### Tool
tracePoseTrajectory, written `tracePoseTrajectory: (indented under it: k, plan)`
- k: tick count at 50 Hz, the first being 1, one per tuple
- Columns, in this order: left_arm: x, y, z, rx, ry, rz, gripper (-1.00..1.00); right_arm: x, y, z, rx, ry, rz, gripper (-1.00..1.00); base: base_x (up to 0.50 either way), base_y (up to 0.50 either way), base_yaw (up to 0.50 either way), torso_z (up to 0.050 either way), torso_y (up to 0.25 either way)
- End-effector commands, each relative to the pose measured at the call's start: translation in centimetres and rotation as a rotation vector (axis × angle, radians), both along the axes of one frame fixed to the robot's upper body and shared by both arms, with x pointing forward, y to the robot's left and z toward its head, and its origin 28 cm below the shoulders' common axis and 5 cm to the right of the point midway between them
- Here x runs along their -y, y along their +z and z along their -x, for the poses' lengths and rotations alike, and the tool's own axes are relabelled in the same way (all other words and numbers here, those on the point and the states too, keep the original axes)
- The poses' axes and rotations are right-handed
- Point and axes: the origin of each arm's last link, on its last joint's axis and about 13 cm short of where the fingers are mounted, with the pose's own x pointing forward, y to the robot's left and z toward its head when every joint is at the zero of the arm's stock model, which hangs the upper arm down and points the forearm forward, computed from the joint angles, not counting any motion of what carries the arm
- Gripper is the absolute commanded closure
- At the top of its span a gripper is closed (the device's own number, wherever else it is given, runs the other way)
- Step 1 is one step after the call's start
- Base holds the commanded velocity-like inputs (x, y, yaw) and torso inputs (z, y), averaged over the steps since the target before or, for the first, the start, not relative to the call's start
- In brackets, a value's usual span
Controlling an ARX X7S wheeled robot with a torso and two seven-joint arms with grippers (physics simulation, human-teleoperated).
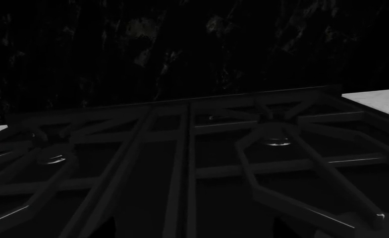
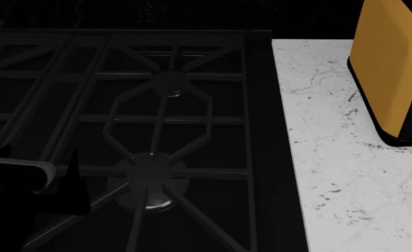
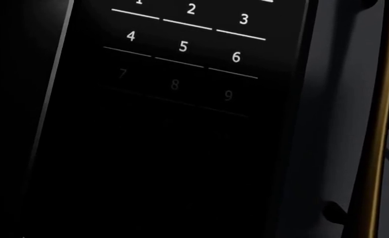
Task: Press the start button on the microwave
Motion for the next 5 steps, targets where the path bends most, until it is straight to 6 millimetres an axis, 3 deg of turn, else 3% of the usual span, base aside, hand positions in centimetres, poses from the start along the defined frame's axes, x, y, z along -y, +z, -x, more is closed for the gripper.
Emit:
tracePoseTrajectory:
  k: [1, 5]
  plan:
    - [-0.05, -0.19, 0.01, -0.001, -0.020, 0.022, -1.00, -0.82, -1.73, -3.05, -0.013, -0.008, 0.015, 1.00, 0.03, 0.00, 0.02, 0.012, 0.000]
    - [-0.14, -0.16, -0.03, -0.001, -0.019, 0.023, -1.00, -1.07, -1.92, -3.56, -0.013, 0.019, 0.027, 1.00, 0.03, 0.00, 0.02, 0.006, 0.000]
